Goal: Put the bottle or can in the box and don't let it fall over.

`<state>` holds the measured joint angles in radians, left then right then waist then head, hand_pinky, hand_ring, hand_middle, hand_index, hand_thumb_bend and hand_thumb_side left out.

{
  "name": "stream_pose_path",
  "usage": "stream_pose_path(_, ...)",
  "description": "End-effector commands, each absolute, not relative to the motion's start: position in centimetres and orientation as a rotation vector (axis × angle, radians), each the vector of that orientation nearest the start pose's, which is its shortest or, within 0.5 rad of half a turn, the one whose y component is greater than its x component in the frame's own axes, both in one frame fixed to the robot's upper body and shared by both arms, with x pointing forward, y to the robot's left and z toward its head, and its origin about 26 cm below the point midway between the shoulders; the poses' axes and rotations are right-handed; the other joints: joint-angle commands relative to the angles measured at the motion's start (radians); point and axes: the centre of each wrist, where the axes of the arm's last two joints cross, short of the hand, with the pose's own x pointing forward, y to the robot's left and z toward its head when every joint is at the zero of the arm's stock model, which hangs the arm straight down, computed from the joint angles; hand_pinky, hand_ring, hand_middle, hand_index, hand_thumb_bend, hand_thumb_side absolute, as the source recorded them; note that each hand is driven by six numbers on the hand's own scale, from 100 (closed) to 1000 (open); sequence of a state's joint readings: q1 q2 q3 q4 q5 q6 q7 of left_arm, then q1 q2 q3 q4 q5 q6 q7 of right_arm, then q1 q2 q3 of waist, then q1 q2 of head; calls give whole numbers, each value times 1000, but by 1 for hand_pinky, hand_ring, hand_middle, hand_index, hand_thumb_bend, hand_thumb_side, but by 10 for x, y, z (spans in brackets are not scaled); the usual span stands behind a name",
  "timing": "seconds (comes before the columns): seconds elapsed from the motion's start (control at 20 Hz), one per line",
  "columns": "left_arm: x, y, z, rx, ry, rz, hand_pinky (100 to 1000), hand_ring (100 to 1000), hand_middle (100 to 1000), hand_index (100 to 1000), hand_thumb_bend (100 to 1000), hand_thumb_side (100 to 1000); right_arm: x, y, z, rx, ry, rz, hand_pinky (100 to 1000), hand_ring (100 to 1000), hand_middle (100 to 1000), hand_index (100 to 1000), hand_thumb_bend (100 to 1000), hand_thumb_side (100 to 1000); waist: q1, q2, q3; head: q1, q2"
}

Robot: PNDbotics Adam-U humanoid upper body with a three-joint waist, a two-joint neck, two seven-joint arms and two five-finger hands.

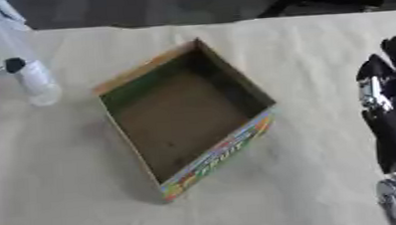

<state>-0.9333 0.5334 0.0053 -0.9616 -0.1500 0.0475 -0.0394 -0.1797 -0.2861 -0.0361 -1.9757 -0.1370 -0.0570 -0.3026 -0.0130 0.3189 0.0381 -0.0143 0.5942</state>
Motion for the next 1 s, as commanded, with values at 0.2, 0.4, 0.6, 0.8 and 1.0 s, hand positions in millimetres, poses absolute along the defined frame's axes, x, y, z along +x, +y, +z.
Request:
stream_pose_path(0.2, 472, 338, 250, 559, -1831, -436, 1000, 834, 860, 809, 930, 323, 289, -273, 173, -175, -2253, -110, 1000, 1000, 1000, 1000, 100, 470, 9, -5, -19, 11, -26)
stream_pose_path(0.4, 475, 334, 251, 543, -1827, -429, 1000, 834, 860, 809, 931, 322, 290, -271, 175, -163, -2259, -113, 1000, 1000, 1000, 1000, 100, 470, 12, 6, -36, 16, -38)
stream_pose_path(0.6, 477, 333, 251, 549, -1820, -406, 1000, 833, 858, 804, 928, 314, 292, -268, 177, -145, -2267, -111, 1000, 1000, 1000, 1000, 100, 470, 15, 16, -57, 21, -48)
stream_pose_path(0.8, 479, 333, 251, 575, -1818, -376, 1000, 832, 852, 789, 925, 295, 292, -266, 179, -132, -2269, -110, 1000, 1000, 1000, 1000, 100, 470, 19, 25, -71, 26, -55)
stream_pose_path(1.0, 479, 335, 253, 652, -1832, -317, 1000, 808, 812, 694, 798, 243, 293, -265, 178, -128, -2265, -111, 1000, 1000, 1000, 1000, 100, 470, 16, 28, -65, 24, -54)
